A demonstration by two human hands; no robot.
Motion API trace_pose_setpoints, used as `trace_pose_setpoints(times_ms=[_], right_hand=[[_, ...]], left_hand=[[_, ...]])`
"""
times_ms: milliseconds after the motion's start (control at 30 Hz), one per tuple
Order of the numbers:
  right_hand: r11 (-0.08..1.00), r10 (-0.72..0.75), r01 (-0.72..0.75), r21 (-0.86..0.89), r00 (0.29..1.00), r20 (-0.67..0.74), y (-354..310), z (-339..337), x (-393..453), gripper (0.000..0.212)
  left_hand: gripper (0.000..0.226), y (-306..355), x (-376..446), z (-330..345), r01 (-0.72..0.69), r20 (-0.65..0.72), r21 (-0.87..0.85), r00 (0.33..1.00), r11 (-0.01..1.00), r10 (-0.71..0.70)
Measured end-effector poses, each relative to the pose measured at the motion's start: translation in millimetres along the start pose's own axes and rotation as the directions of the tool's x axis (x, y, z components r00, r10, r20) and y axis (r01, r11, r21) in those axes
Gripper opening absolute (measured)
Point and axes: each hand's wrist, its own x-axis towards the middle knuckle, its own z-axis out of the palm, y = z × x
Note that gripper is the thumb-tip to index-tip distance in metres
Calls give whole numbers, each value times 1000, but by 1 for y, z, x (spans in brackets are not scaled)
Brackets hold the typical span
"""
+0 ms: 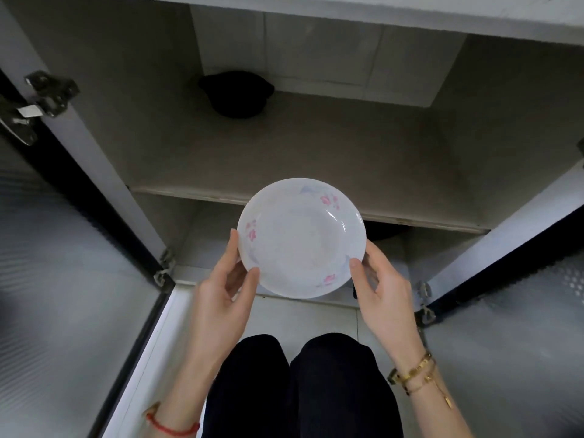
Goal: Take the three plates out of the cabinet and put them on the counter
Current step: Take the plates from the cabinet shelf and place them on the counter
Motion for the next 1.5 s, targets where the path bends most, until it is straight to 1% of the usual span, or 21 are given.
trace_pose_setpoints(times_ms=[133,300,400,500,600,767,867,1000,1100,1267,1500], right_hand=[[995,10,-15,103,999,50,-13,2,14,37],[984,89,-107,144,988,128,-59,-11,22,37],[976,146,-168,135,976,159,-96,-22,16,37],[966,166,-199,163,967,194,-138,-40,4,39],[962,202,-240,133,948,247,-183,-61,-9,39],[967,199,-237,93,933,300,-272,-103,-27,44],[971,175,-214,108,941,290,-327,-127,-35,46],[952,166,-224,209,951,260,-389,-153,-44,39],[940,158,-215,264,963,219,-431,-170,-47,36],[941,112,-157,299,980,162,-482,-191,-49,35],[933,114,-133,336,991,76,-503,-207,-57,36]], left_hand=[[62,13,10,-6,57,-30,-10,998,998,-57],[64,61,10,-23,126,-41,73,991,989,-124],[64,102,1,-35,169,-71,77,984,983,-164],[63,148,-17,-47,232,-107,51,968,971,-225],[64,200,-38,-63,280,-116,41,955,959,-273],[71,296,-67,-92,319,-150,71,940,945,-306],[70,350,-79,-112,316,-150,93,942,944,-301],[70,416,-85,-135,310,-130,103,946,945,-296],[68,457,-86,-150,274,-116,114,958,955,-261],[68,499,-83,-167,233,-85,133,971,963,-223],[65,525,-74,-171,155,-25,88,988,984,-153]])
